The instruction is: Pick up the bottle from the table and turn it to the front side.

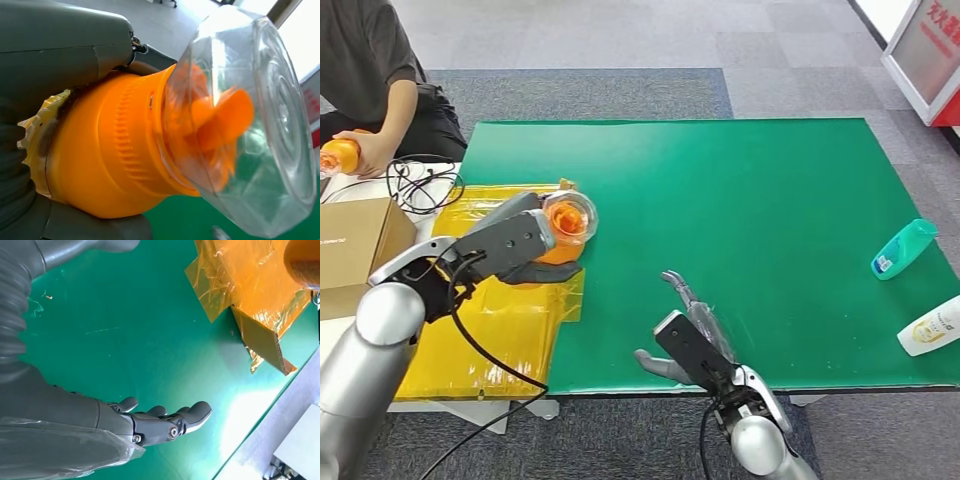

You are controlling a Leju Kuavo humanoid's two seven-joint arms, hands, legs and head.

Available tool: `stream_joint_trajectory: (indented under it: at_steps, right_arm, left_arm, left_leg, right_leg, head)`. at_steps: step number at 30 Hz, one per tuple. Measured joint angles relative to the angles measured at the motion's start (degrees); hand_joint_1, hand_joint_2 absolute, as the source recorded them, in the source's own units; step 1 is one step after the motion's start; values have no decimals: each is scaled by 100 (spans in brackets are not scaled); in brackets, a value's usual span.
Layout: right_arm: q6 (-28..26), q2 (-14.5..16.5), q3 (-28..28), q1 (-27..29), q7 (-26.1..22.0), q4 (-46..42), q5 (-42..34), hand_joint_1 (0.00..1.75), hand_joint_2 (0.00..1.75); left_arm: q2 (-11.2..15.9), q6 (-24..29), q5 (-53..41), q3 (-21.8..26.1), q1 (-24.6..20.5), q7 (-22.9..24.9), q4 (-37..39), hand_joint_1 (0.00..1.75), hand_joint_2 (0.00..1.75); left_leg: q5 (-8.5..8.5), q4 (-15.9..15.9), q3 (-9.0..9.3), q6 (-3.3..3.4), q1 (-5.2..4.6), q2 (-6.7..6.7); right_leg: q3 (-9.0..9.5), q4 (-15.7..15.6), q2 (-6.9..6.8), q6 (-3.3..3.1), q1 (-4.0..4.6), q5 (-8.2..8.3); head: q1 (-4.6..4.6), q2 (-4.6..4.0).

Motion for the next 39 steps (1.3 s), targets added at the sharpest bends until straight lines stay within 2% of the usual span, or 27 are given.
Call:
stream_joint_trajectory:
  at_steps: [4, 9, 18, 26, 27, 28, 30, 31, 32, 37, 39]
  right_arm:
    - [78, 26, -15, -8, 1, 4, 35, 0, 175]
    - [118, 56, -19, -60, -15, 59, 23, 0, 175]
    - [68, 62, -18, -130, -50, 253, -27, 0, 175]
    - [59, 92, 3, -171, -38, 399, -27, 0, 175]
    - [55, 95, 3, -170, -34, 412, -26, 0, 175]
    - [50, 97, 3, -169, -27, 422, -26, 0, 175]
    - [40, 99, 3, -163, -8, 435, -19, 0, 175]
    - [36, 99, 3, -158, 1, 437, -14, 0, 175]
    - [33, 99, 3, -152, 9, 438, -8, 0, 175]
    - [27, 99, 1, -104, 17, 438, -1, 0, 175]
    - [24, 99, 0, -80, 17, 438, 1, 0, 175]
  left_arm:
    - [345, -172, -212, -623, -464, 20, 697, 175, 175]
    - [482, -118, -633, -1316, -612, 10, 1421, 175, 175]
    - [433, -205, -1248, -2025, -601, 8, 2396, 175, 175]
    - [177, 145, -1907, -2252, -639, 34, 3206, 171, 175]
    - [148, 174, -1972, -2256, -639, 40, 3273, 142, 175]
    - [121, 202, -2030, -2256, -640, 44, 3333, 106, 175]
    - [78, 261, -2127, -2252, -639, 55, 3425, 23, 175]
    - [57, 296, -2174, -2247, -635, 63, 3460, 8, 175]
    - [35, 337, -2225, -2239, -626, 75, 3488, 0, 175]
    - [-73, 541, -2456, -2110, -535, 130, 3548, 0, 175]
    - [-125, 603, -2570, -2019, -475, 134, 3529, 0, 87]
  left_leg:
    - [1, 0, 0, -2, 0, 2]
    - [1, 0, -1, -2, 1, 3]
    - [0, 0, -3, -2, 0, 2]
    - [1, 0, -2, -3, 1, 2]
    - [1, 0, -2, -3, 1, 2]
    - [1, 0, -2, -3, 1, 2]
    - [1, 0, -2, -3, 1, 2]
    - [1, 0, -2, -3, 1, 2]
    - [1, 0, -2, -3, 1, 2]
    - [1, 0, -3, -3, 1, 0]
    - [1, 0, -3, -3, 0, 0]
  right_leg:
    - [-1, 1, 1, 0, 0, 0]
    - [-2, 2, 2, 0, 0, 0]
    - [-2, 1, 1, 1, 0, 0]
    - [-1, 1, 2, 0, 0, 0]
    - [-1, 2, 2, 0, 0, 0]
    - [-1, 2, 2, 0, 0, 0]
    - [-1, 2, 2, 0, 0, 0]
    - [-1, 2, 2, 0, 0, 0]
    - [-1, 2, 2, 0, 0, 0]
    - [-1, 1, 0, 1, 0, 0]
    - [-1, 1, 1, 1, 0, 0]
  head:
    - [-1, 0]
    - [0, 0]
    - [0, 0]
    - [0, 0]
    - [0, 0]
    - [0, 0]
    - [0, 0]
    - [0, 0]
    - [0, 0]
    - [0, 0]
    - [0, 0]
